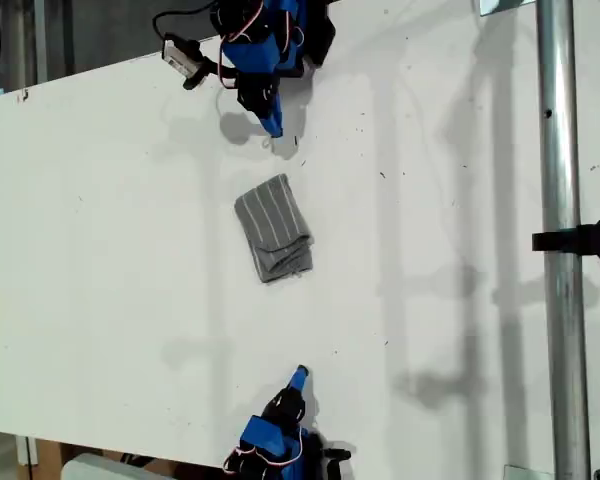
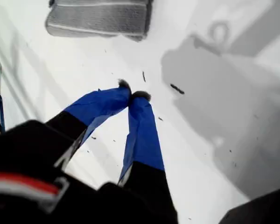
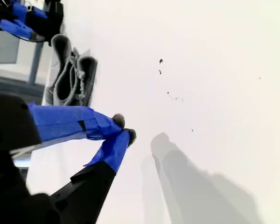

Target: Grasp corners of a towel and fold twice.

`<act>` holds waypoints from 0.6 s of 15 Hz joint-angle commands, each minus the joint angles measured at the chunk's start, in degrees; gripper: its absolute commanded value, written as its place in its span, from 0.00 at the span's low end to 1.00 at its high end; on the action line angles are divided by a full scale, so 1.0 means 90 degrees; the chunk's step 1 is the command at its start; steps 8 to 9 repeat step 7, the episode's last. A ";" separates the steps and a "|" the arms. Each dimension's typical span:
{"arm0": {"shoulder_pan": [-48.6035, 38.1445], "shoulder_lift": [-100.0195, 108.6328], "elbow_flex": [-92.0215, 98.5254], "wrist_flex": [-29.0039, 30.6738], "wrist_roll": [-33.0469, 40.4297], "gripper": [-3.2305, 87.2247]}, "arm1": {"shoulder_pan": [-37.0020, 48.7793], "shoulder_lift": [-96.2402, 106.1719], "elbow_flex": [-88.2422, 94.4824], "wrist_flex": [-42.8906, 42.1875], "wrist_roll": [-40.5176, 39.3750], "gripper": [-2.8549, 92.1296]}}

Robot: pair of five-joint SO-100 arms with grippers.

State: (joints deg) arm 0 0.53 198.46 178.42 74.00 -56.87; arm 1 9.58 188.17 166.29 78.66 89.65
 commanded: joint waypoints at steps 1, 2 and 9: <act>-0.0088 0.0039 0.0029 0.0010 0.0049 0.03 | -0.0605 0.0010 -0.0117 0.0088 0.0566 0.13; -0.0088 0.0039 0.0029 0.0010 0.0049 0.03 | -0.0479 0.0010 -0.0059 0.0088 0.0469 0.13; -0.0098 0.0039 0.0029 0.0010 0.0049 0.03 | 0.0068 0.0010 -0.0068 0.0254 -0.0547 0.13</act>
